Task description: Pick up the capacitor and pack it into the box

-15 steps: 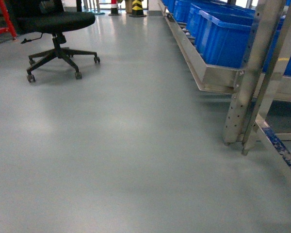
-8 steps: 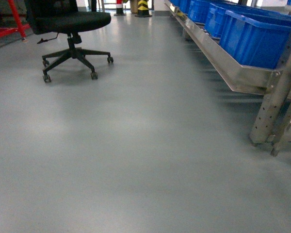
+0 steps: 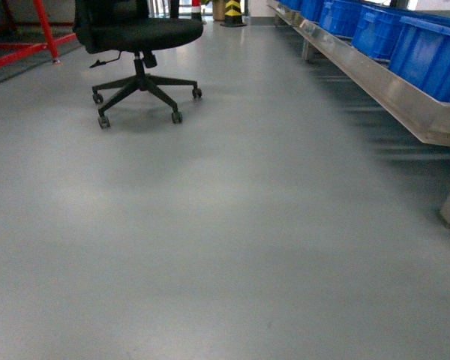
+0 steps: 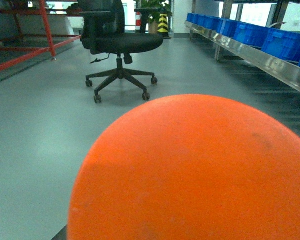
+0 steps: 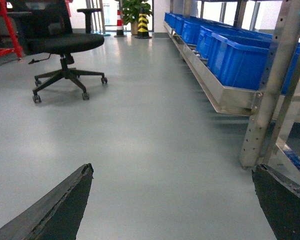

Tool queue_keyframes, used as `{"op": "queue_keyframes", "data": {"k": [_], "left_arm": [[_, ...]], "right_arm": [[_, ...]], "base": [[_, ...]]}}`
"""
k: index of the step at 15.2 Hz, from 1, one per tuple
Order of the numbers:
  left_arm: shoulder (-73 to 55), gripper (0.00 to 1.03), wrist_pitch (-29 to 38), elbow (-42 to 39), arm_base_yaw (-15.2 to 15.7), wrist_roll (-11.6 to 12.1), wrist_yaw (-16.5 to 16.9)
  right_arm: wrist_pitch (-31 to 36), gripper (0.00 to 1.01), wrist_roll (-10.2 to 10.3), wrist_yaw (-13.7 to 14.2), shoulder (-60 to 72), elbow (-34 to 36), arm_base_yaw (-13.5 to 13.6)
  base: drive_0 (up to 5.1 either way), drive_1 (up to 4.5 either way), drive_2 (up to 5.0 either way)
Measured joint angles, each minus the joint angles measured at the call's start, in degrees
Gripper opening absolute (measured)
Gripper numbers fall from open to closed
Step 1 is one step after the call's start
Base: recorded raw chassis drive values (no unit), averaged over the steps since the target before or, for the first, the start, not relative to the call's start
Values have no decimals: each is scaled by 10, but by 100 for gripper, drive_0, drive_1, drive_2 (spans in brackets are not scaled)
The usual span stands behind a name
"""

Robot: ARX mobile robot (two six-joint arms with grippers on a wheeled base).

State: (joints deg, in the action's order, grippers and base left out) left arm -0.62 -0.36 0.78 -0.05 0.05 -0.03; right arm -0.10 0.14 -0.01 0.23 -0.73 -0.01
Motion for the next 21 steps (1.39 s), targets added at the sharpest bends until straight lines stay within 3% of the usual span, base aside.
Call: {"op": "queue_keyframes", "data": {"k": [21], "left_arm": [[0, 43, -1, 0, 0, 0, 0]], "right_arm": [[-2, 98, 0, 0, 0, 0, 0]], "base": [[-496, 247, 247]]}}
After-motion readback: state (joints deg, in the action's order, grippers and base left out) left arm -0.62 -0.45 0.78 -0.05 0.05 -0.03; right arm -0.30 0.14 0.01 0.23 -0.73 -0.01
